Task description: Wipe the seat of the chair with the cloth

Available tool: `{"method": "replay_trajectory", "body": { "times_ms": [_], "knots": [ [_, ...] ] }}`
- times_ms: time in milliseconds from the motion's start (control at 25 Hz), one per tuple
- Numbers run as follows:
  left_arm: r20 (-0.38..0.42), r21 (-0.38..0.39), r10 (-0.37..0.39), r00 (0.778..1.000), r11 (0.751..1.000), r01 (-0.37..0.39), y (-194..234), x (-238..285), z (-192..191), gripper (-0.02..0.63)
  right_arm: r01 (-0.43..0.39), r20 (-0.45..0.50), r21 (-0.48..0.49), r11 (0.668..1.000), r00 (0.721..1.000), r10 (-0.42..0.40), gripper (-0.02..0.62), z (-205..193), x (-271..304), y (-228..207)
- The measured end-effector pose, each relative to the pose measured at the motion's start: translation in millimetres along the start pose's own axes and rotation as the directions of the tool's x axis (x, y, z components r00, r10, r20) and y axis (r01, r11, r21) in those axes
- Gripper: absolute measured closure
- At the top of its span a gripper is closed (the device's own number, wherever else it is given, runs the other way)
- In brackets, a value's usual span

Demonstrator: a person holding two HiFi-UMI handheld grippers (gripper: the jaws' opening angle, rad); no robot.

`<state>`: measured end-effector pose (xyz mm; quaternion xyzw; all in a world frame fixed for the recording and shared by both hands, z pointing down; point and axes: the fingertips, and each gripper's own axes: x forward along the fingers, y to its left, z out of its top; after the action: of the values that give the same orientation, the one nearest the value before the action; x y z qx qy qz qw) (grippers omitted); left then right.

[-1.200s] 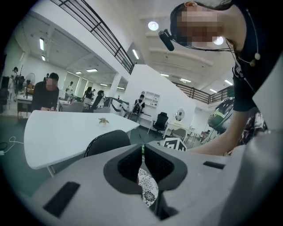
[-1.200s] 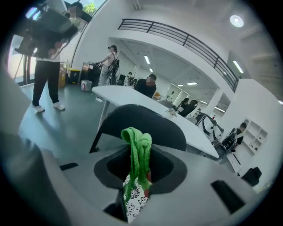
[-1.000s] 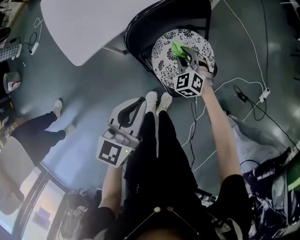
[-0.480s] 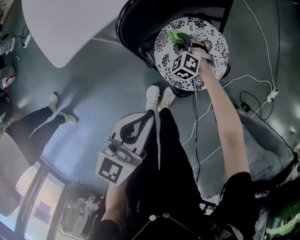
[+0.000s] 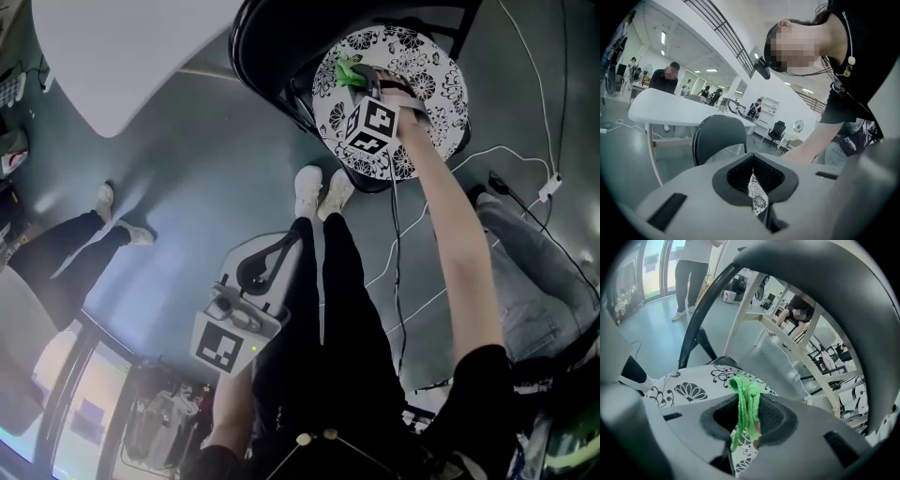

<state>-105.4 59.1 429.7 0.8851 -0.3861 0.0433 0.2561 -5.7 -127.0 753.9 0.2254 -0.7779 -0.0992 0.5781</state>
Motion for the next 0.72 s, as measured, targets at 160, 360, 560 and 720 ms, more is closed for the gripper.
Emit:
{"method": "replay_trajectory", "body": {
  "times_ms": [160, 360, 560, 720],
  "knots": [
    [0.007, -0.007, 0.005, 1.000, 1.000, -0.005, 2.6, 2.1, 3.3, 0.601, -0.053, 0.005, 0.021, 0.998, 0.999, 0.053, 0.497, -7.2, -10.6, 31.3],
    [0.013, -0.002, -0.004, 1.000, 1.000, 0.004, 0.6, 9.6, 6.6, 0.601, -0.124, 0.022, 0.014, 0.992, 0.992, 0.123, 0.497, -18.8, -31.1, 92.5],
    [0.013, -0.020, -0.012, 1.000, 1.000, 0.012, -0.2, 13.6, 6.4, 0.601, -0.186, 0.045, 0.008, 0.983, 0.982, 0.185, 0.497, -24.8, -59.1, 151.4],
    [0.013, -0.032, -0.015, 1.000, 0.999, 0.015, 0.1, 15.8, 4.9, 0.601, -0.229, 0.062, -0.007, 0.973, 0.971, 0.229, 0.497, -25.7, -80.7, 186.6]
  ]
}}
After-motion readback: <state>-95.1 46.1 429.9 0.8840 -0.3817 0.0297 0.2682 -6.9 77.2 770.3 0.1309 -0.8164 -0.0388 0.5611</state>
